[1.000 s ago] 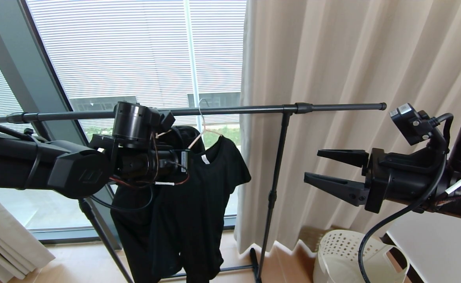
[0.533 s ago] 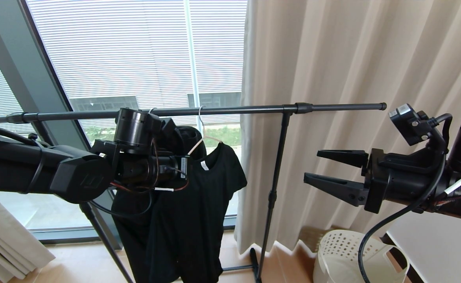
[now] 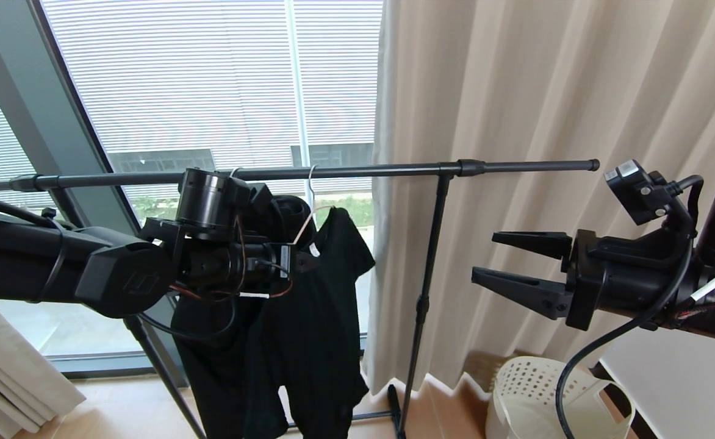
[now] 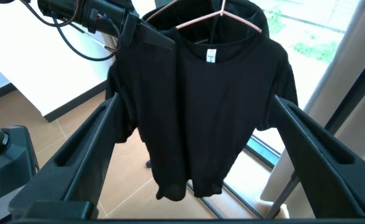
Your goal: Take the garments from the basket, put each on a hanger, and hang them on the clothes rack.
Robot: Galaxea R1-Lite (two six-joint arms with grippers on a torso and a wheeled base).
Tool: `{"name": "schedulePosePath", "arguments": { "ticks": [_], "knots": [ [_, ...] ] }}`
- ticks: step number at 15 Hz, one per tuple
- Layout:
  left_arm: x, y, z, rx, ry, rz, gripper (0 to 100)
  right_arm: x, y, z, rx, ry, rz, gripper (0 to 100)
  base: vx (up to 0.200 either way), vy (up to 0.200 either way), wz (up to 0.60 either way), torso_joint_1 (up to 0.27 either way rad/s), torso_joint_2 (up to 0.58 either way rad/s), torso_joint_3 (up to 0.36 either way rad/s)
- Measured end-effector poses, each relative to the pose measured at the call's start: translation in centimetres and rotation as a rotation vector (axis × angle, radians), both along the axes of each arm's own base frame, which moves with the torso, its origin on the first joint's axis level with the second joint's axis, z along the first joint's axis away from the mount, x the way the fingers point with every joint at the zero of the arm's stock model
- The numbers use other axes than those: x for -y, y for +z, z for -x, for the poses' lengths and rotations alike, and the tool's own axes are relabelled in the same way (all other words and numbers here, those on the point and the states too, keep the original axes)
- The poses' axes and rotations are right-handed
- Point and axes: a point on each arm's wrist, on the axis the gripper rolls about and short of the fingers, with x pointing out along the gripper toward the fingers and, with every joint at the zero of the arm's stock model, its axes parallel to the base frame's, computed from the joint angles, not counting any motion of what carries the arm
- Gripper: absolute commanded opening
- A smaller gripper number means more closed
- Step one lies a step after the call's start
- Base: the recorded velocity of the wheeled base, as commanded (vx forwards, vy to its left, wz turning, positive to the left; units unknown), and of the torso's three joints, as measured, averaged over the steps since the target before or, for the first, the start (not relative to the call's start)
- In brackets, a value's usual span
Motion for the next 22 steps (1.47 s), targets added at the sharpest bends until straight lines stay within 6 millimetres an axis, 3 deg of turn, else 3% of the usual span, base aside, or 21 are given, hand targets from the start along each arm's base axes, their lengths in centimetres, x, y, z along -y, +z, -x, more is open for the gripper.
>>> {"name": "schedulePosePath", "arguments": {
  "ticks": [3,6,9,12,15,17,22],
  "knots": [
    [-0.1,1.0,0.7,0.031,0.013,-0.013,100,0.0,0.1,0.1,0.004,0.000,-0.001,100,0.000,0.000,0.00,0.000,0.00,0.000],
    [-0.6,3.3,3.0,0.057,-0.005,-0.012,100,0.2,0.4,0.6,0.016,0.000,-0.005,100,0.000,0.000,0.00,0.000,0.00,0.000],
    [-1.4,5.2,7.3,0.057,-0.045,-0.014,100,0.6,0.7,1.7,0.033,0.000,-0.011,100,0.000,0.000,0.00,0.000,0.00,0.000],
    [-3.5,6.0,13.0,0.091,-0.089,-0.009,100,1.8,1.5,4.7,0.087,-0.009,-0.030,100,0.000,0.000,0.00,0.000,0.00,0.000],
    [-5.8,4.3,17.6,0.099,-0.129,-0.043,100,3.3,0.6,8.6,0.111,-0.015,-0.038,100,0.000,0.000,0.00,0.000,0.00,0.000],
    [-6.8,2.9,19.5,0.092,-0.139,-0.054,100,4.1,-0.6,10.7,0.108,-0.017,-0.038,100,0.000,0.000,0.00,0.000,0.00,0.000],
    [-9.1,-1.4,23.4,0.118,-0.156,-0.068,100,5.8,-6.4,14.9,-0.029,-0.036,0.015,100,0.000,0.000,0.00,0.000,0.00,0.000]
  ]
}}
